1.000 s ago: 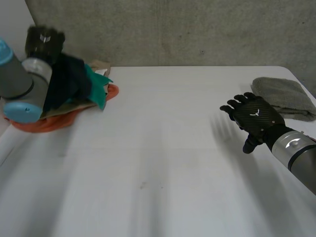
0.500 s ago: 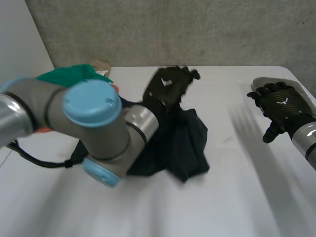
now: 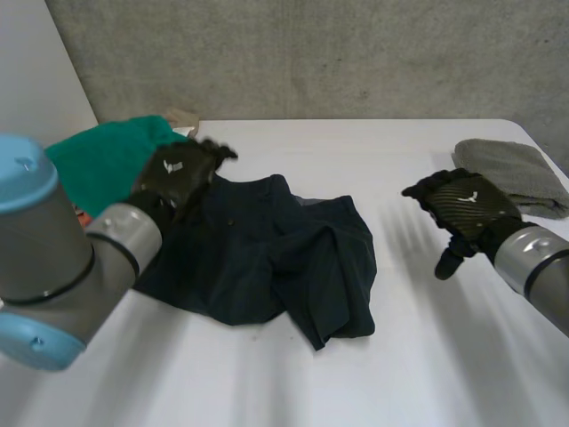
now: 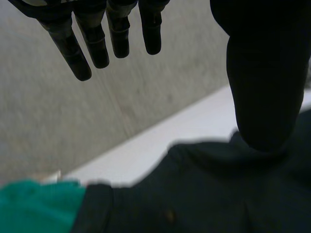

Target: Fold the laundry.

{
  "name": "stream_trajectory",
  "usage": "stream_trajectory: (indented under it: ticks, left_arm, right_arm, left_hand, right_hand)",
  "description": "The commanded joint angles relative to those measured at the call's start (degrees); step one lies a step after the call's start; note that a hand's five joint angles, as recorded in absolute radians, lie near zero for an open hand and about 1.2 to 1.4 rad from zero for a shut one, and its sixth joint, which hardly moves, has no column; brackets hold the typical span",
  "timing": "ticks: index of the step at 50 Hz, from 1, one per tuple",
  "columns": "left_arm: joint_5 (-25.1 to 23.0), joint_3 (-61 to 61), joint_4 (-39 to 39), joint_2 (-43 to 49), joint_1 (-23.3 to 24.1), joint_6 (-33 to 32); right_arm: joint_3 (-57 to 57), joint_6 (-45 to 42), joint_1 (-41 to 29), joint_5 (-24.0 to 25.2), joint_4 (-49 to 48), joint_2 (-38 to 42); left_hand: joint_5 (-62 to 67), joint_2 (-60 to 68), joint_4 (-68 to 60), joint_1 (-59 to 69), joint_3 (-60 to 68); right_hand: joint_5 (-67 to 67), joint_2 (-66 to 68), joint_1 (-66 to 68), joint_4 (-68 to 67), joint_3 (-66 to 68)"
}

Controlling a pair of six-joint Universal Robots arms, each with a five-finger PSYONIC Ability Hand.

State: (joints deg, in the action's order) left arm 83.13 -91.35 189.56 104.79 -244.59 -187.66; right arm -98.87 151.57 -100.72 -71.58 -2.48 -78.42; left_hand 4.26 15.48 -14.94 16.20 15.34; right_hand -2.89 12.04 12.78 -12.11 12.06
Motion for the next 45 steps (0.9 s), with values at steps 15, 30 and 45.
stream_trajectory:
  ticks: [15, 30, 45]
  left_arm:
    - [0.27, -2.96, 15.31, 9.11, 17.39, -3.94]
    - [1.68, 2.85, 13.29, 15.1, 20.12, -4.47]
    - [5.9, 3.9, 10.13, -4.14, 14.85, -5.0]
  right_arm:
    - [27.75, -6.99, -9.14, 1.36, 1.08, 29.63]
    - [34.71, -7.87, -11.96, 4.44, 0.81, 37.02]
    - [28.73, 1.0, -5.28, 3.03, 2.66, 13.49]
  left_hand:
    - [1.33, 0.12, -0.65, -0.6, 0.25]
    - [65.74, 64.52, -65.06, 63.8, 64.66]
    - [65.74, 64.52, -65.06, 63.8, 64.66]
  right_hand:
    - [2.89, -2.04, -2.78, 2.11, -2.06]
    - [-67.04, 67.88, 67.15, -67.81, 67.86]
    - [-67.11, 67.96, 67.22, -67.89, 67.94]
